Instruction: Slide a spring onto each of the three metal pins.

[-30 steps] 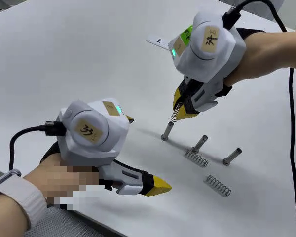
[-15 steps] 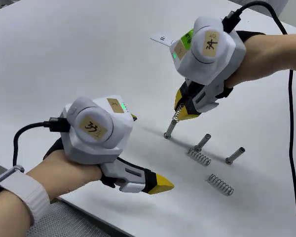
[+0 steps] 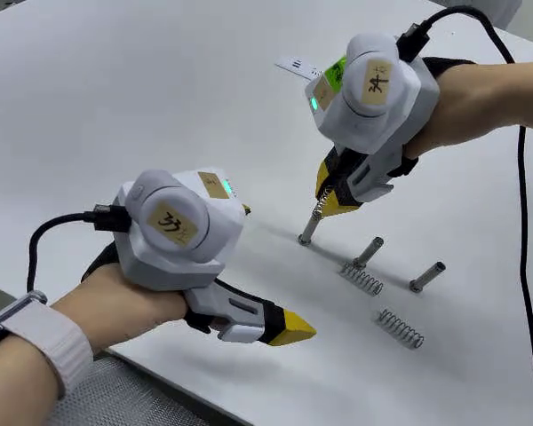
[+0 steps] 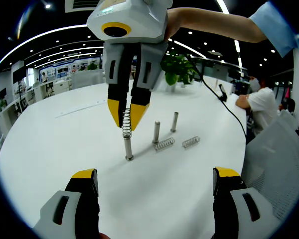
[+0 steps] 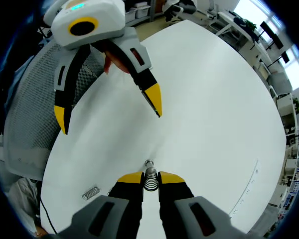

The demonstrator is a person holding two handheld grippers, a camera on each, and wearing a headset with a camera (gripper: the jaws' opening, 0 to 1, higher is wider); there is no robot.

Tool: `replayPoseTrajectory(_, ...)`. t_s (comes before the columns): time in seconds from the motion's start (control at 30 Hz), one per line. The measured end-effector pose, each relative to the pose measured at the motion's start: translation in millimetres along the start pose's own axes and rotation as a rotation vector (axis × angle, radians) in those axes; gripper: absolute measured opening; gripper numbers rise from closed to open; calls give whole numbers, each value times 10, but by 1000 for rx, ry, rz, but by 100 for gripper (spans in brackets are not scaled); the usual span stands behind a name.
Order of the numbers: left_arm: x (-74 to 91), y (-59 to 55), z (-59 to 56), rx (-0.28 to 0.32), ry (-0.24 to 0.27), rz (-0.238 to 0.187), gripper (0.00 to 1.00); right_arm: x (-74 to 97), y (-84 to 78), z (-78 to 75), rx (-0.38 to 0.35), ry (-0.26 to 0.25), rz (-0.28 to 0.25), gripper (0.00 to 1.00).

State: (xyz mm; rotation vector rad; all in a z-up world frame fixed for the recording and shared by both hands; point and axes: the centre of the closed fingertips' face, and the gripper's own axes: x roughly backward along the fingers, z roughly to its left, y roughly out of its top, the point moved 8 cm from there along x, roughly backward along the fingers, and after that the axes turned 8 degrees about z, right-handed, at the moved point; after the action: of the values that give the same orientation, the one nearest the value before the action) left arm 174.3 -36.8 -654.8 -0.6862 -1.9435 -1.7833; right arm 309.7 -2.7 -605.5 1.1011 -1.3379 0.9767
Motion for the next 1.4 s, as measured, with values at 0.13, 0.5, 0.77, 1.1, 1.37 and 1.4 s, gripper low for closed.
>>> replayPoseTrajectory(0.13, 0, -1, -1, -1, 0, 3, 98, -66, 14, -5, 3, 10, 9, 12)
replayPoseTrajectory(0.5, -4, 13, -20, -6, -8, 1, 98, -234, 28, 6, 5, 28, 31, 12)
replayPoseTrajectory(0.77, -14, 12, -42, -26, -10, 17, 98, -384, 21, 22, -5, 29, 39, 12)
replayPoseTrajectory(1.1, -9, 14, -39, -27, -12, 19, 98, -498, 4, 37, -24, 21, 28, 12)
replayPoseTrajectory(1.37, -8, 18, -35, -23, -11, 17, 98, -535, 4, 38, -40, 25, 22, 12)
replayPoseTrajectory(1.4, -8, 19, -37, -23, -12, 17, 98, -535, 4, 38, -39, 25, 22, 12)
